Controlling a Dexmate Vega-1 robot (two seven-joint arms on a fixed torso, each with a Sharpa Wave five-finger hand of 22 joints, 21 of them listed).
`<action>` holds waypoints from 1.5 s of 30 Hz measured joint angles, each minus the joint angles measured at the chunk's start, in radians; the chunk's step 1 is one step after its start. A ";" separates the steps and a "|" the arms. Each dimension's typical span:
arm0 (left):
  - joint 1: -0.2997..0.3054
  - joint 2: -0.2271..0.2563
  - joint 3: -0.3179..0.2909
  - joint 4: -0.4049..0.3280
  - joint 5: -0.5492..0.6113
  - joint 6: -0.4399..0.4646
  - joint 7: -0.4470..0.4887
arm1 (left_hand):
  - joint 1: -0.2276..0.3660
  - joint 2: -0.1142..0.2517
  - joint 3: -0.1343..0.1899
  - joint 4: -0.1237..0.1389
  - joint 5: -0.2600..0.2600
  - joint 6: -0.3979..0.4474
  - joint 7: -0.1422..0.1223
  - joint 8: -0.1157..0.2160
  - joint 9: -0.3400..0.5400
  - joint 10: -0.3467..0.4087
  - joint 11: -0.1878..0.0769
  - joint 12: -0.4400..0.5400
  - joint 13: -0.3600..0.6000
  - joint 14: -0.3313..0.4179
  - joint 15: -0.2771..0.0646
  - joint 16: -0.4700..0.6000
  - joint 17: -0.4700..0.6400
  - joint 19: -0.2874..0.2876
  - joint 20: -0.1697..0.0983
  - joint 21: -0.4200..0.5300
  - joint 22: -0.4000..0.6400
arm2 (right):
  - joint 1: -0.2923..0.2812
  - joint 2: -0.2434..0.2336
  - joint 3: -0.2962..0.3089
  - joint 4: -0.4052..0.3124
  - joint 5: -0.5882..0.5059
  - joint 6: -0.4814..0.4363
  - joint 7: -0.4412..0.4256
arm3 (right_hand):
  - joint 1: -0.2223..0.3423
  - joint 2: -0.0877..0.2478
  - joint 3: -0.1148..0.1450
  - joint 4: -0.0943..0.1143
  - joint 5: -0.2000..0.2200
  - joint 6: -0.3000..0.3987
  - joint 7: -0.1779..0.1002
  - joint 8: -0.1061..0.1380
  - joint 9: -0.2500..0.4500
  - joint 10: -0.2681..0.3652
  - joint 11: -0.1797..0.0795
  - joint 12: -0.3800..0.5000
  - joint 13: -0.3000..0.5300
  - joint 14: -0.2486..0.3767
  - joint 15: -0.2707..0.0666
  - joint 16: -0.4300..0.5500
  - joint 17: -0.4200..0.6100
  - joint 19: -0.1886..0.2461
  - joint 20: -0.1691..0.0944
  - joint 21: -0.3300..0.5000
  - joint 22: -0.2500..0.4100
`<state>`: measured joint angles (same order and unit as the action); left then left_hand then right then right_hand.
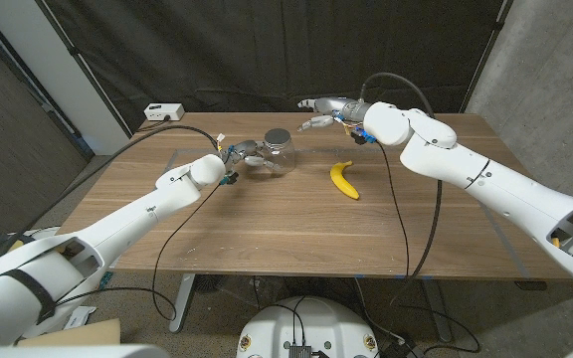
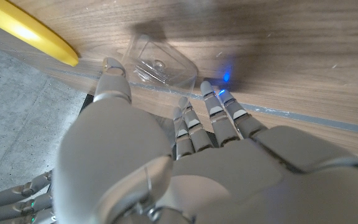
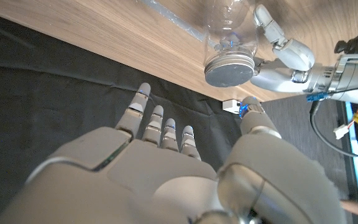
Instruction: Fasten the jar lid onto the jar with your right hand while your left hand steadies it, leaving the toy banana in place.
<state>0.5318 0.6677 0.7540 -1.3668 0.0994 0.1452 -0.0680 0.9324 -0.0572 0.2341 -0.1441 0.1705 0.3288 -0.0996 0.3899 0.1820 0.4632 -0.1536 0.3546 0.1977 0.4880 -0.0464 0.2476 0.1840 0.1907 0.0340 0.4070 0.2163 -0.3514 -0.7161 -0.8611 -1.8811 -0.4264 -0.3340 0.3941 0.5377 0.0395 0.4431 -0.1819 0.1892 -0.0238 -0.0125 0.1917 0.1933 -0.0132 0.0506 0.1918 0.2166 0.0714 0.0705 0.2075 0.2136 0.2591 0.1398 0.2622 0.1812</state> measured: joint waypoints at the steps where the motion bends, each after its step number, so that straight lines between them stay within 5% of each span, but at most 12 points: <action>1: 0.000 0.000 0.000 0.000 0.001 0.002 0.001 | 0.000 0.000 0.000 0.000 0.000 0.000 0.000 0.000 0.001 0.000 0.000 -0.001 0.001 0.000 0.000 0.000 -0.001 0.000 0.000 0.000 0.000 | 0.013 0.008 -0.007 0.010 -0.001 0.001 0.002 | 0.004 -0.004 0.000 0.000 0.003 -0.001 0.001 0.000 0.000 -0.007 -0.002 0.000 0.000 -0.007 -0.001 -0.001 0.000 -0.002 0.000 -0.001 0.000; 11: 0.008 0.005 -0.003 -0.023 0.003 0.019 0.004 | 0.000 0.000 0.000 0.000 0.004 0.000 0.000 -0.003 0.003 0.012 -0.002 -0.005 0.001 0.000 0.000 -0.004 -0.003 -0.006 -0.003 0.000 0.000 | 0.096 0.061 -0.056 0.077 -0.107 0.072 0.152 | 0.062 -0.014 0.000 0.000 0.015 -0.041 -0.020 -0.007 0.005 -0.034 -0.010 0.000 0.000 -0.018 -0.001 -0.004 -0.005 0.000 -0.006 -0.004 0.000; 18: 0.011 0.005 -0.003 -0.033 0.006 0.038 0.008 | 0.000 0.000 0.001 0.000 0.004 0.000 0.000 -0.003 0.003 0.016 -0.005 -0.011 0.001 0.000 0.000 -0.011 -0.003 -0.007 -0.003 0.000 0.000 | 0.215 0.144 -0.127 0.177 -0.167 0.127 0.246 | 0.139 -0.011 0.018 -0.007 0.030 -0.041 -0.042 0.004 0.005 -0.037 -0.032 0.008 0.005 -0.010 -0.009 -0.004 -0.006 0.023 -0.011 -0.007 -0.005; 30: 0.016 0.008 -0.004 -0.044 0.007 0.049 0.011 | -0.001 0.001 0.001 0.000 0.003 0.000 0.000 -0.011 0.003 0.018 -0.003 -0.016 0.001 0.000 0.000 -0.011 -0.003 -0.015 -0.005 0.000 0.000 | 0.320 0.228 -0.197 0.271 -0.236 0.216 0.393 | 0.262 -0.012 0.048 -0.007 0.030 -0.067 -0.105 0.005 0.005 -0.043 -0.062 0.016 0.004 -0.010 -0.026 -0.004 -0.009 0.039 -0.027 -0.015 -0.005; 45: 0.019 0.008 -0.004 -0.045 0.004 0.052 0.014 | -0.008 0.008 0.001 0.000 0.000 0.000 0.000 -0.015 0.003 0.020 -0.002 -0.024 0.003 0.000 0.000 -0.019 -0.003 -0.024 -0.002 0.000 0.000 | 0.402 0.321 -0.259 0.393 -0.282 0.302 0.478 | 0.311 -0.025 0.041 0.003 0.023 -0.100 -0.147 0.005 0.009 -0.072 -0.058 0.016 0.004 -0.018 -0.026 -0.008 -0.009 0.044 -0.033 -0.030 -0.004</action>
<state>0.5512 0.6760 0.7495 -1.4121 0.1033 0.1972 -0.0541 0.9245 -0.0493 0.2347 -0.1439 0.1703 0.3289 -0.0997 0.3754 0.1846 0.4830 -0.1556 0.3306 0.2005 0.4879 -0.0464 0.2285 0.1814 0.1671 0.0317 0.4069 0.2163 0.0510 -0.3947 -1.1196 -1.4885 -0.7087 -0.0323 0.8718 0.8490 0.0149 0.4842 -0.1790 0.2118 -0.1235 -0.1594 0.1966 0.2026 -0.0850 -0.0074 0.2074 0.2210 0.0538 0.0450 0.1995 0.2046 0.3034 0.1072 0.2321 0.1768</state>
